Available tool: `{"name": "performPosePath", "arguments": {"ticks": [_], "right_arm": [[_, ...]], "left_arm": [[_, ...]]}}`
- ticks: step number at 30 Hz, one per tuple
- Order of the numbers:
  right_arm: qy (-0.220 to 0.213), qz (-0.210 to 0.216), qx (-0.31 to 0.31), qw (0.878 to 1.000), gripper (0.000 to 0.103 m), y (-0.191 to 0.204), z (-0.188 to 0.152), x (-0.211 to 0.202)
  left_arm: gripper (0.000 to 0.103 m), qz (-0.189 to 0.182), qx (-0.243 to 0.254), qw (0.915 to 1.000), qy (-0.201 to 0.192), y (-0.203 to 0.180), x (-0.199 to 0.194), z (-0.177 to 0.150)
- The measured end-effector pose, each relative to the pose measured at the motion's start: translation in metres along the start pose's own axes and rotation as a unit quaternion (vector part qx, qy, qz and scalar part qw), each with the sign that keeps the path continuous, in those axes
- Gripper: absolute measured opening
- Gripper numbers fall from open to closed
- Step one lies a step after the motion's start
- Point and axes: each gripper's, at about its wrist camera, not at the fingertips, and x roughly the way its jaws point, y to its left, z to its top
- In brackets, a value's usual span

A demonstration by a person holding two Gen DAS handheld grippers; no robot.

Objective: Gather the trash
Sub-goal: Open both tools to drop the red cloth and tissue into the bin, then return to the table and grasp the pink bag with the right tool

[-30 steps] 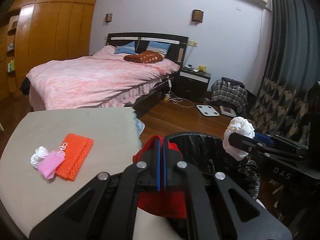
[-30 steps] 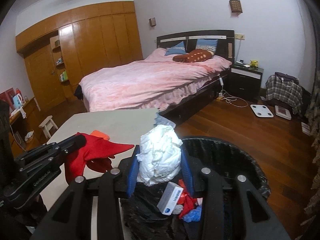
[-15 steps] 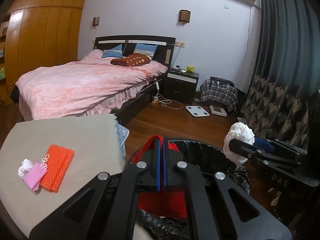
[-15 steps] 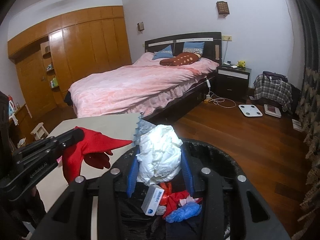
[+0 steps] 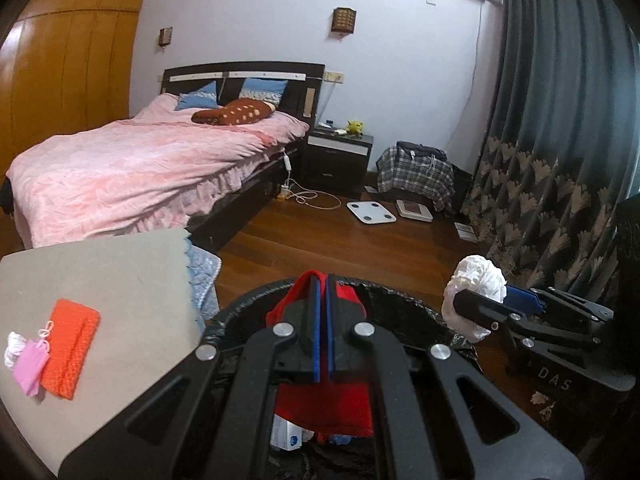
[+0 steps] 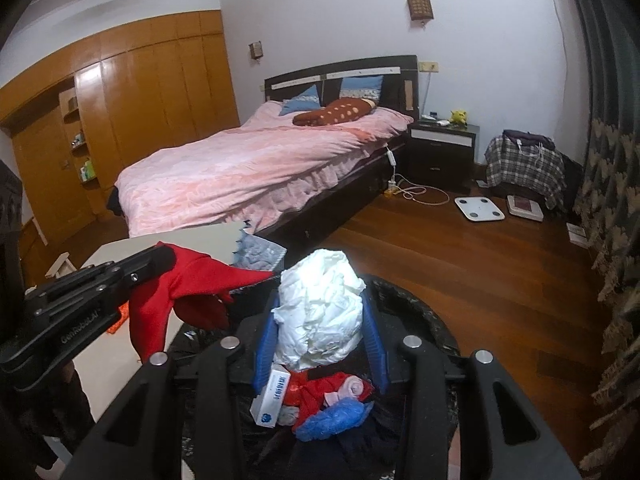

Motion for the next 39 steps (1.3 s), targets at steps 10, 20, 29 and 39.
{"name": "performPosePath", "arguments": {"ticks": [10,20,29,39], "right_arm": [[0.008,-0.016,0.012,1.0,0.06,-0.009,-0.008,0.006],[-0.002,-0.022,0.014,1.0,0.097,0.003,-0.005,0.002],[0.007,-0.004,-0.003,1.0,0.097,0.035,-0.003,0.015],[0.014,0.052,-0.049,0.997,0.097,0.12,0.005,0.048]], "left_arm": [[0.037,0.011,-0.016,0.9995,0.026,0.021,0.011,-0.009],[0.08,0.063,-0.024,0.9977,0.003,0.059,-0.016,-0.009],[0.09,0.123,-0.057,0.9907,-0.004,0.11,-0.05,-0.015],[0.09,0.19,-0.085,0.978,-0.005,0.172,-0.087,-0.028]]}}
